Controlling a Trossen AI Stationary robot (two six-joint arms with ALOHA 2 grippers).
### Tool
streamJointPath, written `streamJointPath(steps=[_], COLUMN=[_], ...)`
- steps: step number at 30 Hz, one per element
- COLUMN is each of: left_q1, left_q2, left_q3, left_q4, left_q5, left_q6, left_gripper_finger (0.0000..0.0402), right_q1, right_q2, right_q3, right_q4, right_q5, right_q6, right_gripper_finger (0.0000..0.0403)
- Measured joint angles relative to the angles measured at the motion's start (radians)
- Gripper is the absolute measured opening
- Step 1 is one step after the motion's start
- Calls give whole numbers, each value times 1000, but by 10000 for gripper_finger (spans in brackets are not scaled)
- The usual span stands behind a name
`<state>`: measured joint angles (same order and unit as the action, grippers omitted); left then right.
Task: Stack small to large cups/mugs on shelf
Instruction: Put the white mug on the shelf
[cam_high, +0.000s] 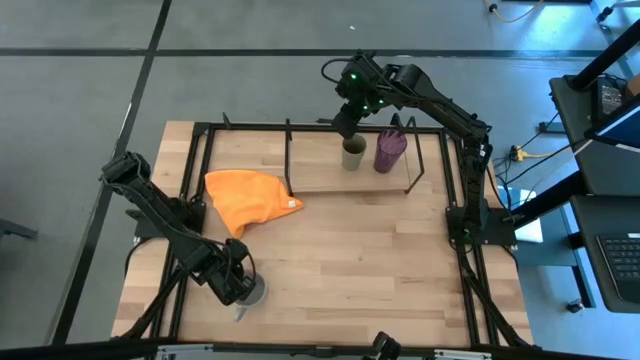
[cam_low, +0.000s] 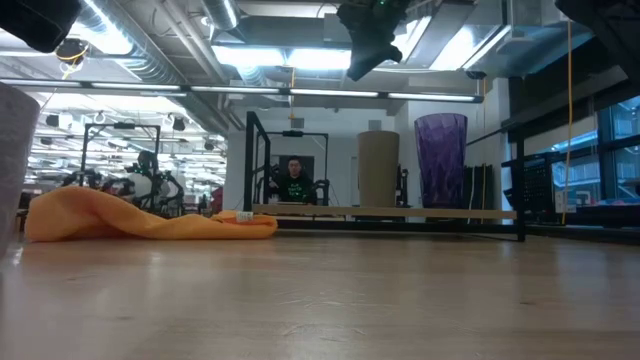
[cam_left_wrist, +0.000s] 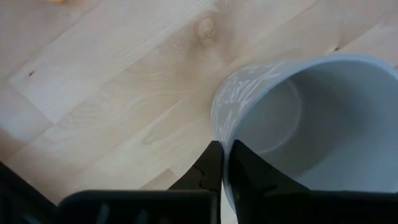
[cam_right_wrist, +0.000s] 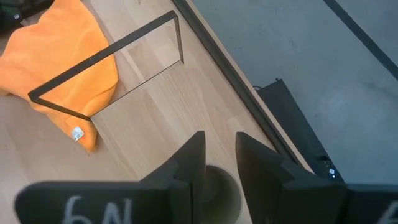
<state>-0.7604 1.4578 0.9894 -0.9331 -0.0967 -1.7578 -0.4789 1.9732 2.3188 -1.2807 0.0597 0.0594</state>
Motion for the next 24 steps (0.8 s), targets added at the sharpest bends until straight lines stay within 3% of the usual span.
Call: streamJointPath(steps=[6,14,24], left_q1=[52,149,321], left_q2=[-10,-78,-292], left_q3=[0,-2,-1], left_q4=[-13,-123,-218], left_q5=[23,48,-64], left_q6=[3,77,214], left_gripper_finger=[6,4,4], right_q1=[-1,0,79], right_q2=[0,0,-86], right_q3=[0,0,9], right_q4=[-4,-155,-106], right_q5=[12,131,124], right_q6=[14,-12,-11], right_gripper_finger=[91,91,91])
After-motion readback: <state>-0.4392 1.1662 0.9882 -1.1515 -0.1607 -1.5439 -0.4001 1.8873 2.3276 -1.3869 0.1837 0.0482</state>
